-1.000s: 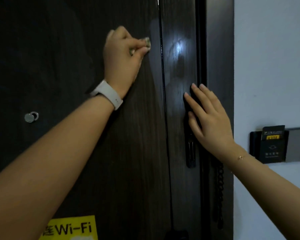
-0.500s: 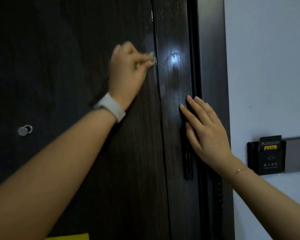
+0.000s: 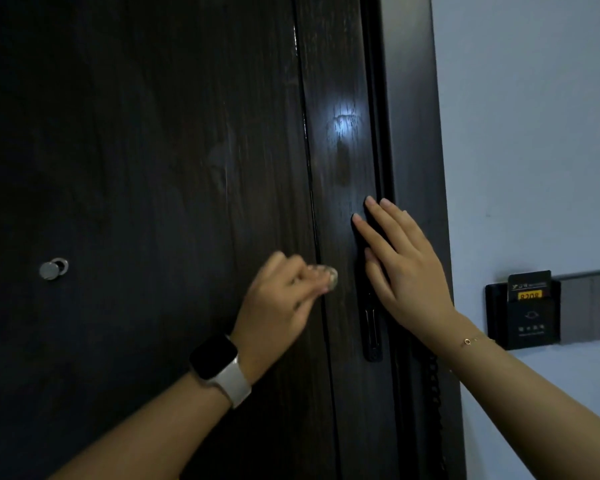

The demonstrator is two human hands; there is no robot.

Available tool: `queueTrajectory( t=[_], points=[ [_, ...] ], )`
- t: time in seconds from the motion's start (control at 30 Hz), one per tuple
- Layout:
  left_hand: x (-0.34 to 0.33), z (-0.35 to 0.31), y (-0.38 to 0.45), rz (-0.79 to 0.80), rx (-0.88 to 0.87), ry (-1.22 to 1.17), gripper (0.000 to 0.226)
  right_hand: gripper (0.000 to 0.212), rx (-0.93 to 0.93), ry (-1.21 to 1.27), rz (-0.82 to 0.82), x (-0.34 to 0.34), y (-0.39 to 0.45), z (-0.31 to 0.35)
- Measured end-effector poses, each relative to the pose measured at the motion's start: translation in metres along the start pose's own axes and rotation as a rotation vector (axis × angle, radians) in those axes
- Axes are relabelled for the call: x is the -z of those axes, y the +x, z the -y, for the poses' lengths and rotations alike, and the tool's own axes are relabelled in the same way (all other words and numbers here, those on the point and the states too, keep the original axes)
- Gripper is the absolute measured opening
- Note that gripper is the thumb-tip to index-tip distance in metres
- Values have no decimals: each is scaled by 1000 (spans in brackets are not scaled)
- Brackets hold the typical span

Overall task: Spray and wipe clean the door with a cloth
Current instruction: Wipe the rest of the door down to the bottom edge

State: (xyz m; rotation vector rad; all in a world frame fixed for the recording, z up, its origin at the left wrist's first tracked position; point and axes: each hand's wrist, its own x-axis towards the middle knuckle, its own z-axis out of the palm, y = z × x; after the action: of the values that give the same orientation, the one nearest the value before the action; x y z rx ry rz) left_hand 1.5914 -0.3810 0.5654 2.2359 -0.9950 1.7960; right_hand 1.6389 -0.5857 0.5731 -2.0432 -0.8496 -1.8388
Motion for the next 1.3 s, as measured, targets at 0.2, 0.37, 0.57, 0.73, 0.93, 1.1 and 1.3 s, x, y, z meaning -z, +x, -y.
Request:
queueTrajectory(
  t=[0.2,0.37,0.57,0.73,0.93,1.1,1.3],
  points=[
    [9,15,42,-12,-44,36,18,48,-4,-6,10,-2,-1,-1],
    [18,34,135,-240,144,48,15,48,-2,-8,12,0,0,-1],
    [2,8,43,-97,9,17,14,47,0,15,19,2,0,2],
    [21,3,-8,29,15,-120,15,48,-75,90,3,2,4,11],
    [97,75,97,-321,220,-23,19,46,-12,72,27,-12,28,44],
    [111,117,149,-251,154,93,20,47,59,58,72,-21,49,74],
    [78,87,54,-79,-68,19,11,47,-14,83,38,-33,42,80]
  ],
)
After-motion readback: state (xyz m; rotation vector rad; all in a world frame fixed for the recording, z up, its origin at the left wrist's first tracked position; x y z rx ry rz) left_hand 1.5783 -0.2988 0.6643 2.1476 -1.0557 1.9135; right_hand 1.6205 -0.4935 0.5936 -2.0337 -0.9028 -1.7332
